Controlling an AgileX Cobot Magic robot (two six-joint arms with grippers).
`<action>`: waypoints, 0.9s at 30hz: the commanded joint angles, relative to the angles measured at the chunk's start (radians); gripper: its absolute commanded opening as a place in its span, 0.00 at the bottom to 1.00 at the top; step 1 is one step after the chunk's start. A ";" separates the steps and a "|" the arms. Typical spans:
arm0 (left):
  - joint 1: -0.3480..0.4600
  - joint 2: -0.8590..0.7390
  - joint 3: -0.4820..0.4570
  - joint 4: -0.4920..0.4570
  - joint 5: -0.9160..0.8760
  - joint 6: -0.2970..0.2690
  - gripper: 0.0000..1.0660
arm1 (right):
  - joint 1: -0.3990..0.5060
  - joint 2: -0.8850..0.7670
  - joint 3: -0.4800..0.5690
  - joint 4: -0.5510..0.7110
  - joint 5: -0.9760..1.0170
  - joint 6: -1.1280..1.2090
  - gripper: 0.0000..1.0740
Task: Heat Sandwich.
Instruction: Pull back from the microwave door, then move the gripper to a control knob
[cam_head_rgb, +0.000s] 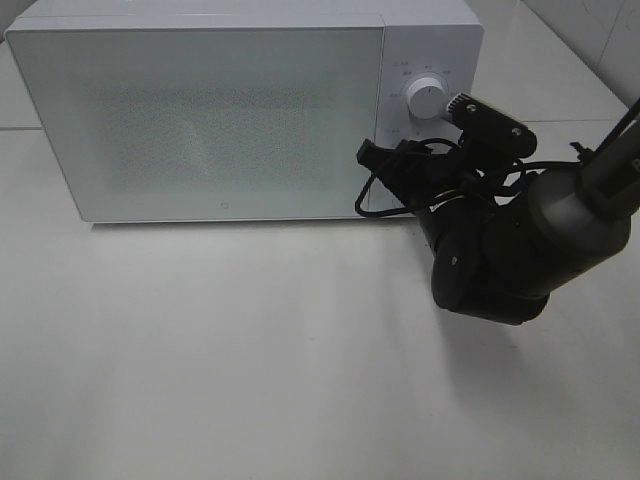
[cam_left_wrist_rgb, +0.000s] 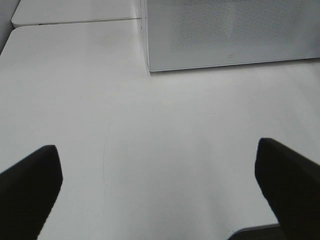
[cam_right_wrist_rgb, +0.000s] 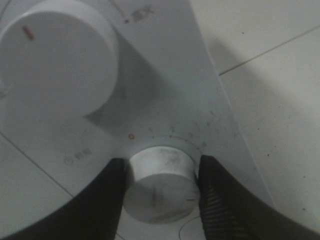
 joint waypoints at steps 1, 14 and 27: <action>0.003 -0.027 0.003 -0.001 -0.012 -0.006 0.97 | -0.002 -0.001 -0.009 -0.020 -0.026 0.132 0.14; 0.003 -0.027 0.003 -0.001 -0.012 -0.006 0.97 | -0.002 -0.001 -0.009 -0.023 -0.026 0.623 0.13; 0.003 -0.027 0.003 -0.001 -0.012 -0.006 0.97 | -0.002 -0.001 -0.009 -0.025 -0.054 1.010 0.13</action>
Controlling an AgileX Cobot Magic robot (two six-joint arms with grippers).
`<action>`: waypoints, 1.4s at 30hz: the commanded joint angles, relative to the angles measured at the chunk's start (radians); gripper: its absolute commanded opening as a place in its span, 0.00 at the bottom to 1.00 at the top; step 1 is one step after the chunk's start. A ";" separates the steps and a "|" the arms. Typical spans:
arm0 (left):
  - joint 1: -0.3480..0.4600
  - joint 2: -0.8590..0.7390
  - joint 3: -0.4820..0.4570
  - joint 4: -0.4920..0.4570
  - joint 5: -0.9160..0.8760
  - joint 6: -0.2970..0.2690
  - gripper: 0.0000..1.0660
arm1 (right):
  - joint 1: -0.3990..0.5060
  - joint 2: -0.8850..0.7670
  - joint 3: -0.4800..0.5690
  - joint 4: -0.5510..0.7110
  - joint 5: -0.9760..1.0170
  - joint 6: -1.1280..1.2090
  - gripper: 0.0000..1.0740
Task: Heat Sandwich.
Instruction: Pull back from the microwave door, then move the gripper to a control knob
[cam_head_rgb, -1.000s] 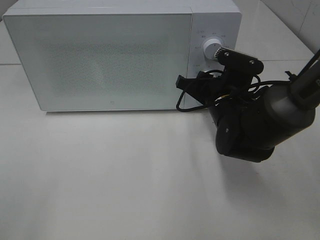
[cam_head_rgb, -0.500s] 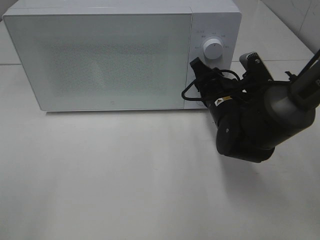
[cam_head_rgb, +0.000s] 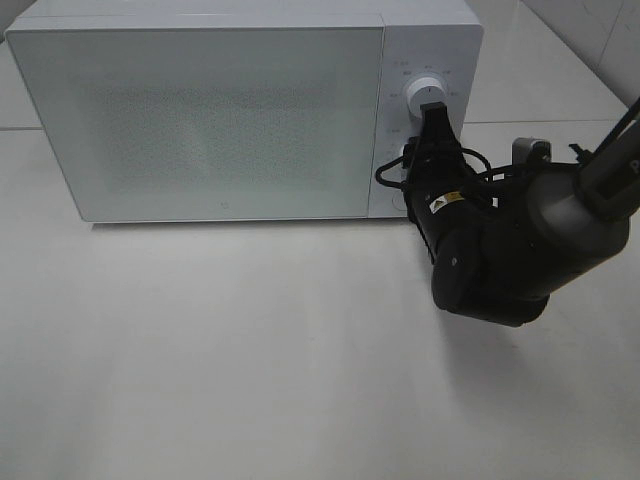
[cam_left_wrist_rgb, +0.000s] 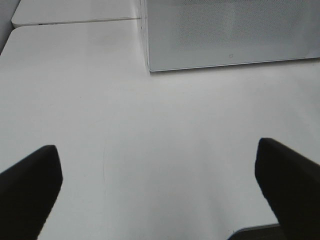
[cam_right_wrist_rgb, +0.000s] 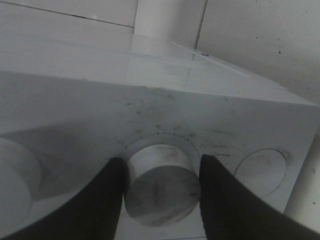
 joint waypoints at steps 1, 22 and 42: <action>0.003 -0.027 0.003 -0.001 -0.012 -0.006 0.97 | 0.002 -0.003 -0.009 -0.036 -0.056 0.163 0.13; 0.003 -0.027 0.003 -0.001 -0.012 -0.006 0.97 | 0.002 0.003 -0.009 -0.044 -0.067 0.336 0.15; 0.003 -0.027 0.003 -0.001 -0.012 -0.006 0.97 | 0.002 0.003 -0.009 -0.043 -0.073 0.272 0.71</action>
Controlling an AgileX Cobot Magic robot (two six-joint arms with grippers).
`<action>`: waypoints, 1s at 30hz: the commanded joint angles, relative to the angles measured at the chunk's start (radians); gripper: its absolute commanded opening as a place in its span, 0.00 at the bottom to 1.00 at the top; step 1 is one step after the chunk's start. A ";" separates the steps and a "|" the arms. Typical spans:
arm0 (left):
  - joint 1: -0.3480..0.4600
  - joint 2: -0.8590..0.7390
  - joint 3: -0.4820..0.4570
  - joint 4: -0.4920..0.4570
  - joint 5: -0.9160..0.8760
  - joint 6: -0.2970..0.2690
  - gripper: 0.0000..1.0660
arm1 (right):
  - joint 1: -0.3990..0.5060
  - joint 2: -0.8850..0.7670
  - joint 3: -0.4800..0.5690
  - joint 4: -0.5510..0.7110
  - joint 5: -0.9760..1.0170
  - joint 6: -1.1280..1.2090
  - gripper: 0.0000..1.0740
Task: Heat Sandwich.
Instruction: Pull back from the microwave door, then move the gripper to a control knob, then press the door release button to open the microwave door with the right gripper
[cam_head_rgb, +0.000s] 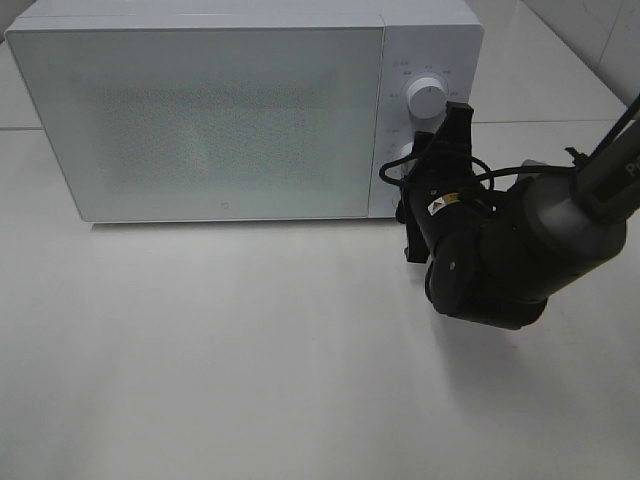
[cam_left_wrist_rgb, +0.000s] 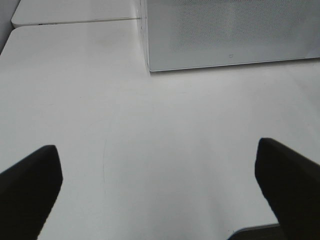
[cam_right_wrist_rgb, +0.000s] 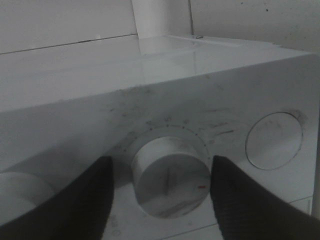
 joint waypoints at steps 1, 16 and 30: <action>0.003 -0.027 0.003 -0.001 -0.012 -0.006 0.97 | -0.002 -0.005 -0.012 -0.031 -0.040 -0.028 0.74; 0.003 -0.027 0.003 -0.001 -0.012 -0.006 0.97 | -0.002 -0.046 0.046 -0.103 0.024 -0.092 0.71; 0.003 -0.027 0.003 -0.001 -0.012 -0.006 0.97 | -0.002 -0.260 0.175 -0.189 0.431 -0.567 0.71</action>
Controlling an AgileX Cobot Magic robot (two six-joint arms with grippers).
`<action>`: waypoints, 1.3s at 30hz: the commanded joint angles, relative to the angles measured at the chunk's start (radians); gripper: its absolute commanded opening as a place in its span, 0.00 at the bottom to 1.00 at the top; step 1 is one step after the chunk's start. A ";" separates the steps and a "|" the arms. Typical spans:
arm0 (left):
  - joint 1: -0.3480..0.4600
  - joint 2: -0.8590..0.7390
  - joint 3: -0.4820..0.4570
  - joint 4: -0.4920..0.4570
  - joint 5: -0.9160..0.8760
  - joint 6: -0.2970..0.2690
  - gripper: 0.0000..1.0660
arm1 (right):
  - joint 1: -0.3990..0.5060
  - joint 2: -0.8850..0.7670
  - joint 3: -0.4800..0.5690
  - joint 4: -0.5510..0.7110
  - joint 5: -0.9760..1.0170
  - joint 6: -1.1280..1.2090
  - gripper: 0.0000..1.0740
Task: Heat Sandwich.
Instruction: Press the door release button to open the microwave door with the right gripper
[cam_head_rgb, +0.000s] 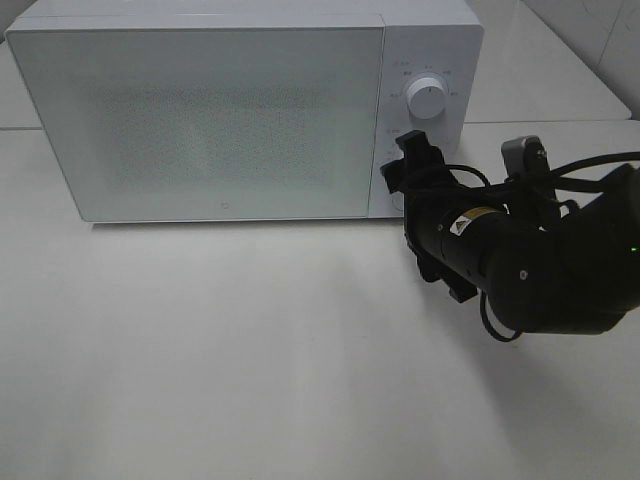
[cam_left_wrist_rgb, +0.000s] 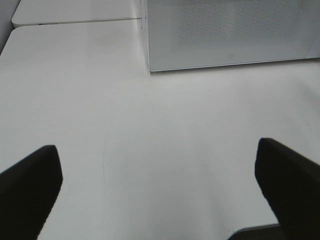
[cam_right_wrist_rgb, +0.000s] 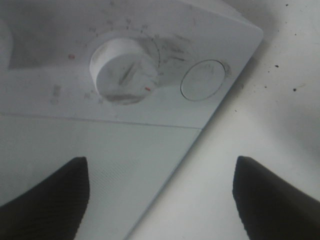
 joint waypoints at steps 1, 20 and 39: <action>0.003 -0.027 0.003 -0.001 -0.012 -0.006 0.97 | -0.005 -0.102 0.015 -0.028 0.200 -0.267 0.71; 0.003 -0.027 0.003 -0.001 -0.012 -0.006 0.97 | -0.005 -0.459 0.010 -0.153 0.952 -1.079 0.71; 0.003 -0.027 0.003 -0.001 -0.012 -0.006 0.97 | -0.005 -0.910 -0.087 -0.464 1.720 -1.073 0.71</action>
